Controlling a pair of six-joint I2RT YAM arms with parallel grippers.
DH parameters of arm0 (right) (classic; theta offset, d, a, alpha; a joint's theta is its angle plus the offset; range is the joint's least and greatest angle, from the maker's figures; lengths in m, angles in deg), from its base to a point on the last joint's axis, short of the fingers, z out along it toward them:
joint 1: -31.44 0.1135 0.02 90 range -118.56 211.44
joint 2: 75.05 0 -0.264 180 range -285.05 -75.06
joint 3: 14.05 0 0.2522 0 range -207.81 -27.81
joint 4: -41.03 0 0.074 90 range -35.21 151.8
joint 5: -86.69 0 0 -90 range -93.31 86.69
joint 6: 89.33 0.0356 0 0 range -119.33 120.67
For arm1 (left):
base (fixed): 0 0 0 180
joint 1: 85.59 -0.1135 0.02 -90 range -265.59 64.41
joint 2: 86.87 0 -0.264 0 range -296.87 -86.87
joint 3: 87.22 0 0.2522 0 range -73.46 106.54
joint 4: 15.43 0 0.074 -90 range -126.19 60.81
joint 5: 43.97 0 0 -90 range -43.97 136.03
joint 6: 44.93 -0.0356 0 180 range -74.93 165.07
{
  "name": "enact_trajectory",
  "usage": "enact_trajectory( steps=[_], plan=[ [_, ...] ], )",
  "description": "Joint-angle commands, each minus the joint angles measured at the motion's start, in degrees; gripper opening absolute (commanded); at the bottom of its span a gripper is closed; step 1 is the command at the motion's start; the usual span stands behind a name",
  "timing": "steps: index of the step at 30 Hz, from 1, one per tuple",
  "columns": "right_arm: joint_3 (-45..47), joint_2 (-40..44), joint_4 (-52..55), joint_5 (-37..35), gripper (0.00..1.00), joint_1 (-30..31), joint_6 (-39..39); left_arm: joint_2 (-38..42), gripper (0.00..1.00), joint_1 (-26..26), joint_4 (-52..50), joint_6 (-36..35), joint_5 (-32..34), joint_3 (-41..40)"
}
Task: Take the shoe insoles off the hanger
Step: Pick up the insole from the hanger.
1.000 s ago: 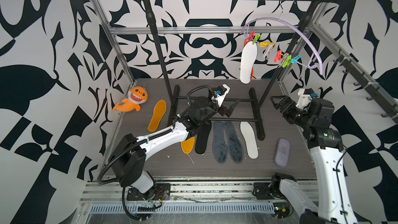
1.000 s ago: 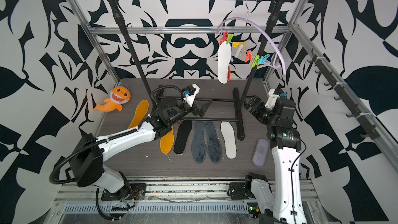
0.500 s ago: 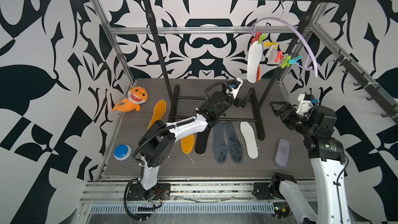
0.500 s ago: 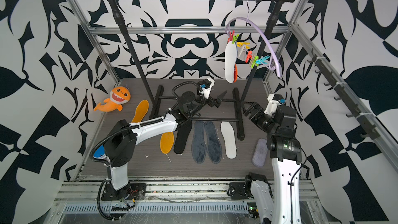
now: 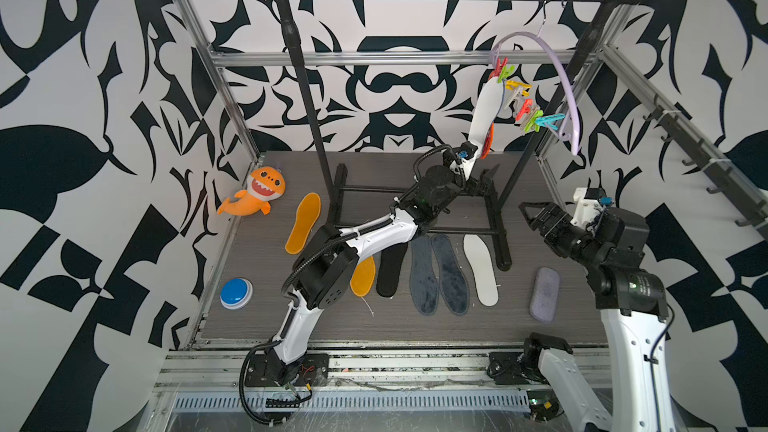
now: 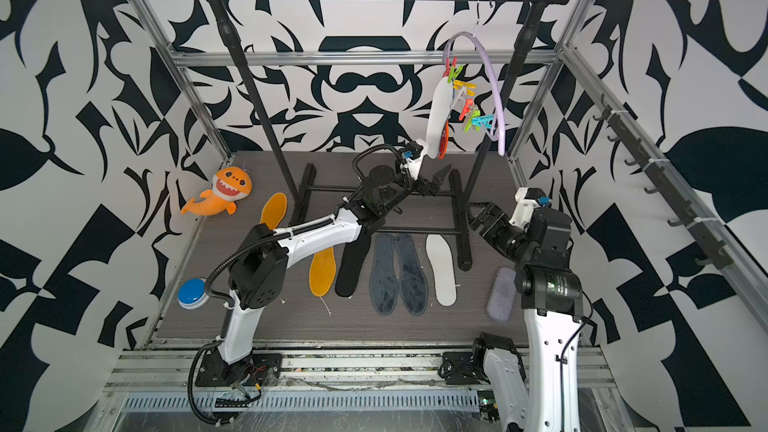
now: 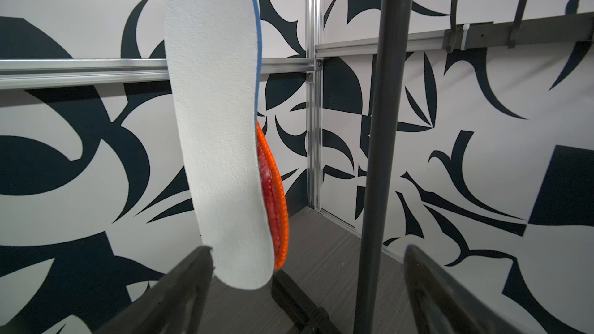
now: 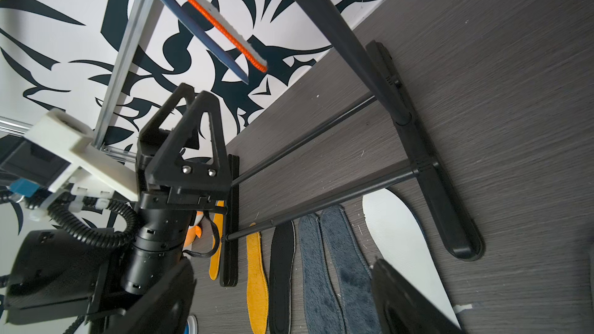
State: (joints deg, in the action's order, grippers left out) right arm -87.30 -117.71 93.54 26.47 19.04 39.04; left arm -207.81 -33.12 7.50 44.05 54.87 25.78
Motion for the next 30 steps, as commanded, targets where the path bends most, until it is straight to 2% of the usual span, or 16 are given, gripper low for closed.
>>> enact_trajectory(
  steps=[1,8,17,23,30],
  plan=[
    [0.23,0.88,-1.37,-0.08,0.89,-0.23,-1.03,-1.98,0.89,0.14,-4.06,-0.69,4.72,3.86],
    [1.15,1.42,-2.08,1.02,0.88,-0.24,-0.41,-5.98,0.77,0.15,-9.74,-2.41,6.91,10.44],
    [1.39,1.54,-2.34,2.12,0.88,-0.26,-0.26,-9.38,0.76,0.18,-11.76,-1.81,5.26,15.80],
    [2.07,1.48,-3.26,3.15,0.88,-0.25,-0.01,-10.49,0.70,0.22,-13.10,-1.75,4.03,17.28],
    [3.14,1.35,-4.20,4.49,0.87,-0.23,0.64,-12.98,0.60,0.22,-17.99,-1.84,9.27,22.02]
  ],
)
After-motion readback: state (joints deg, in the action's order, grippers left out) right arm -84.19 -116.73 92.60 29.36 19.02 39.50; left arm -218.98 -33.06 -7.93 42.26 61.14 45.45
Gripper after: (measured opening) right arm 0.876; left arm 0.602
